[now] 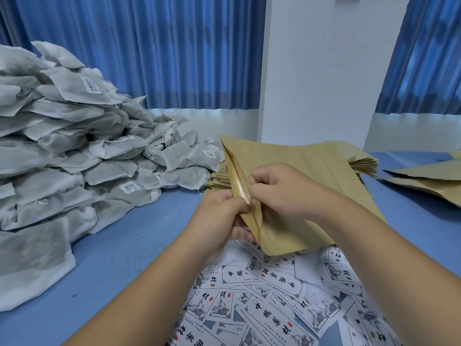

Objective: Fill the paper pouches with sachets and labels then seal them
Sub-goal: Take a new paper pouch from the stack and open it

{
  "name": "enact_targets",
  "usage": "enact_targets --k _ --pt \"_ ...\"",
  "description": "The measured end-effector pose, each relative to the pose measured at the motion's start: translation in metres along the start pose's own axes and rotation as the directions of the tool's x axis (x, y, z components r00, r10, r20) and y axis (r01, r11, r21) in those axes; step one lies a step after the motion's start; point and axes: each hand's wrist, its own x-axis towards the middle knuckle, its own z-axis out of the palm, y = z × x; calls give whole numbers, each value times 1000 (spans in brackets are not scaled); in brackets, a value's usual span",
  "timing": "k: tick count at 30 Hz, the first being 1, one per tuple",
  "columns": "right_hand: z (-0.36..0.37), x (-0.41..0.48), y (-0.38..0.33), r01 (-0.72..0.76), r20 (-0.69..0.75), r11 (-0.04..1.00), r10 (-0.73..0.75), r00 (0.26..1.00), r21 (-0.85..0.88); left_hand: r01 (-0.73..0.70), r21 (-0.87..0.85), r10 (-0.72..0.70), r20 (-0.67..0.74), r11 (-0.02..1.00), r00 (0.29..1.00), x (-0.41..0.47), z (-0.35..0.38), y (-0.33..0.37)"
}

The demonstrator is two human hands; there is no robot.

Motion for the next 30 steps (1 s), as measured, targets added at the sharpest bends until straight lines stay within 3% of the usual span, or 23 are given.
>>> enact_targets --k 4,10,12,14,17,20,22,27,30 --pt "2 0 1 20 -3 999 -20 1000 35 -45 137 60 -108 990 992 -2 8 -2" --pt "5 3 -2 -51 -41 999 51 998 -6 -72 428 120 -85 901 989 -3 13 -6" --pt "8 4 -4 -101 -64 989 94 993 -105 -100 478 169 -103 873 980 -4 16 -7" --pt "7 4 -5 -148 -60 971 139 988 -188 -119 465 203 -135 877 970 -5 18 -7" --pt "1 2 -4 -201 31 978 203 979 -48 -106 419 207 -204 902 957 -4 18 -8" --pt "-2 1 -5 -188 37 982 188 982 1 -83 249 139 -220 965 966 -3 17 -9" --pt "-4 1 -6 -170 17 985 171 985 -19 -81 179 116 -197 981 973 -3 17 -9" --pt "-6 -3 -7 -118 41 970 130 991 -212 -122 186 134 -54 975 989 -3 15 -10" --pt "-8 -5 -7 -92 57 969 108 993 -229 -117 116 122 -39 986 992 -4 17 -9"
